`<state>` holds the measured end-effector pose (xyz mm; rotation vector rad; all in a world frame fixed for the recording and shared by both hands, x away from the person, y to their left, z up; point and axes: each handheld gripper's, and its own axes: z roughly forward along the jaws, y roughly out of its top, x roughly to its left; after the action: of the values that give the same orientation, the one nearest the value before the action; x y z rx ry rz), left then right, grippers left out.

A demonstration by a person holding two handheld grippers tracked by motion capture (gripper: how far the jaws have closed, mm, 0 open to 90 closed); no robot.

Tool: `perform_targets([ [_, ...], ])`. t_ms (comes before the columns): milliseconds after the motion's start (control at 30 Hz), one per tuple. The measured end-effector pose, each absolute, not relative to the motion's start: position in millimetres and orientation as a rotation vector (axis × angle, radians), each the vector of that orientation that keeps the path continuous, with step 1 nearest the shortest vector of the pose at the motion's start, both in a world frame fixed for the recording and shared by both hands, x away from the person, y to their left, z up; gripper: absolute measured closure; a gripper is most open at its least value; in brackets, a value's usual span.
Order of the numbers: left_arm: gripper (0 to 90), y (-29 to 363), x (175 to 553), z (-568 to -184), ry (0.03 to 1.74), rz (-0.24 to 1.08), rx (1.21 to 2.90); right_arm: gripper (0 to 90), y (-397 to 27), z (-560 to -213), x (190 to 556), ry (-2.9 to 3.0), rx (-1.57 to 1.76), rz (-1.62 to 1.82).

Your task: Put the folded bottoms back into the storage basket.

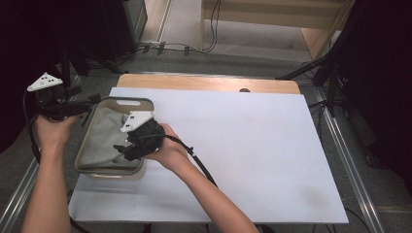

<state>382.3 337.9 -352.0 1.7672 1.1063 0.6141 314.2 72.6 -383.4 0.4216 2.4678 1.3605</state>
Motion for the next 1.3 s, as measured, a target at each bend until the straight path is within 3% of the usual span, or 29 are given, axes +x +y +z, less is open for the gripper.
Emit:
perform_targets([
  [33,11.4,338,382,-351,1.107,0.604,1.762,7.0,70,-382,316,2.446,0.464,1.378],
  [100,6.6,337,380,-350,1.107,0.590,1.765,0.1,66,-380,317,2.432,0.500,1.382],
  [333,0.0,325,371,-347,1.043,0.558,1.804,0.0,53,-375,316,2.426,0.496,1.349],
  [1300,0.0,251,326,-356,0.807,0.399,1.941,0.0,-44,-378,292,2.408,0.564,1.448],
])
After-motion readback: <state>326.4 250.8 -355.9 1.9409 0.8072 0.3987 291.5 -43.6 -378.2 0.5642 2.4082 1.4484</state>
